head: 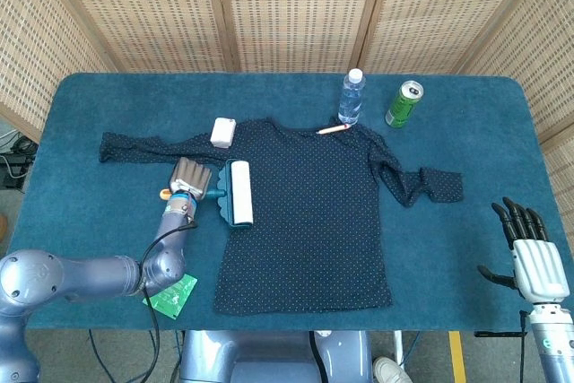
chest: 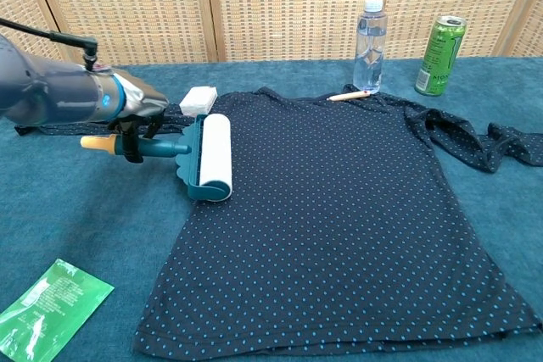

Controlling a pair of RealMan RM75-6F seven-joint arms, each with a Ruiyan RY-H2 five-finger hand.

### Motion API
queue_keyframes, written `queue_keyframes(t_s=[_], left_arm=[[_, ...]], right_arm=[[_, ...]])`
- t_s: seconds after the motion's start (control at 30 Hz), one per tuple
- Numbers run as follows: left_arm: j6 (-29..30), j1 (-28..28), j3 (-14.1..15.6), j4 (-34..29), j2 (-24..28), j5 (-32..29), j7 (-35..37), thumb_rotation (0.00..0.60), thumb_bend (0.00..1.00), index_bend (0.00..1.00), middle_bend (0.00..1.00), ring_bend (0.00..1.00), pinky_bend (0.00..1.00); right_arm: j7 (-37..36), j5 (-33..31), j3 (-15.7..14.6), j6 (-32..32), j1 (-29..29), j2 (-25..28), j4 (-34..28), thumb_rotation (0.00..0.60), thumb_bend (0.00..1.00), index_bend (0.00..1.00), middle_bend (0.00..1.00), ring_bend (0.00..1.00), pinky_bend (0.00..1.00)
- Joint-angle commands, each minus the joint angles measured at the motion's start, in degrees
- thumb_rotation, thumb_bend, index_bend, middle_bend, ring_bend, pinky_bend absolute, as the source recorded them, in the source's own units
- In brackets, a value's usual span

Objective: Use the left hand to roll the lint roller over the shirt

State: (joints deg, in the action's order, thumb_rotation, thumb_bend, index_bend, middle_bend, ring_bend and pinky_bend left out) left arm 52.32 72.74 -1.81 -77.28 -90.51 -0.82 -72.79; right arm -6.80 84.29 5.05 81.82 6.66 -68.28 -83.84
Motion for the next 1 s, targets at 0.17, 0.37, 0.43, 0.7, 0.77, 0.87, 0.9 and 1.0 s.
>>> queue_keyframes(t_s=[0.17, 0.37, 0.43, 0.7, 0.77, 0.87, 0.9, 1.0], left_arm=[[-1.5, 0.0, -0.1, 1.7, -0.5, 0.3, 0.7, 0.6, 0.52, 0.89, 0.9, 0.7, 0.65], [-1.4, 2.0, -1.3, 2.9, -3.1, 0.3, -0.4, 0.6, 0.52, 0.89, 0.9, 0.7, 0.65], [-1.0, 4.2, -2.6, 3.6, -5.6, 0.0, -1.8, 0.6, 0.52, 0.89, 0.9, 0.7, 0.65], [1.9, 8.8, -6.5, 5.4, -11.5, -2.2, -5.1, 0.6, 0.52, 0.88, 0.9, 0.7, 0.65], [2.2, 9.3, -7.2, 5.3, -12.0, -2.4, -5.4, 0.6, 0.52, 0.88, 0.9, 0.7, 0.65], [2.9, 10.0, -8.2, 4.9, -12.6, -2.7, -5.7, 0.6, 0.52, 0.88, 0.9, 0.7, 0.65], [3.2, 10.1, -8.5, 4.7, -12.8, -2.7, -5.8, 0.6, 0.52, 0.88, 0.9, 0.7, 0.65], [3.8, 10.1, -8.8, 3.9, -12.6, -2.7, -6.0, 0.6, 0.52, 0.88, 0.9, 0.7, 0.65]], right_arm=[[-0.2, -0.3, 0.1, -0.2, 0.1, 0.1, 0.0, 0.6, 0.07, 0.0, 0.0, 0.0, 0.0], [-0.5, -0.7, 0.1, -0.6, 0.2, 0.1, 0.4, 0.6, 0.07, 0.0, 0.0, 0.0, 0.0], [-1.1, -1.2, 0.3, -0.9, 0.2, 0.2, 0.7, 0.6, 0.07, 0.0, 0.0, 0.0, 0.0], [-1.7, -1.6, 0.4, -1.5, 0.3, 0.0, 1.5, 0.6, 0.07, 0.0, 0.0, 0.0, 0.0], [-1.7, -1.6, 0.3, -1.5, 0.4, 0.0, 1.5, 0.6, 0.07, 0.0, 0.0, 0.0, 0.0], [-1.5, -1.6, 0.3, -1.6, 0.4, -0.1, 1.6, 0.6, 0.07, 0.0, 0.0, 0.0, 0.0], [-1.5, -1.5, 0.2, -1.6, 0.4, -0.1, 1.6, 0.6, 0.07, 0.0, 0.0, 0.0, 0.0], [-1.4, -1.6, 0.2, -1.6, 0.3, -0.1, 1.6, 0.6, 0.07, 0.0, 0.0, 0.0, 0.0]])
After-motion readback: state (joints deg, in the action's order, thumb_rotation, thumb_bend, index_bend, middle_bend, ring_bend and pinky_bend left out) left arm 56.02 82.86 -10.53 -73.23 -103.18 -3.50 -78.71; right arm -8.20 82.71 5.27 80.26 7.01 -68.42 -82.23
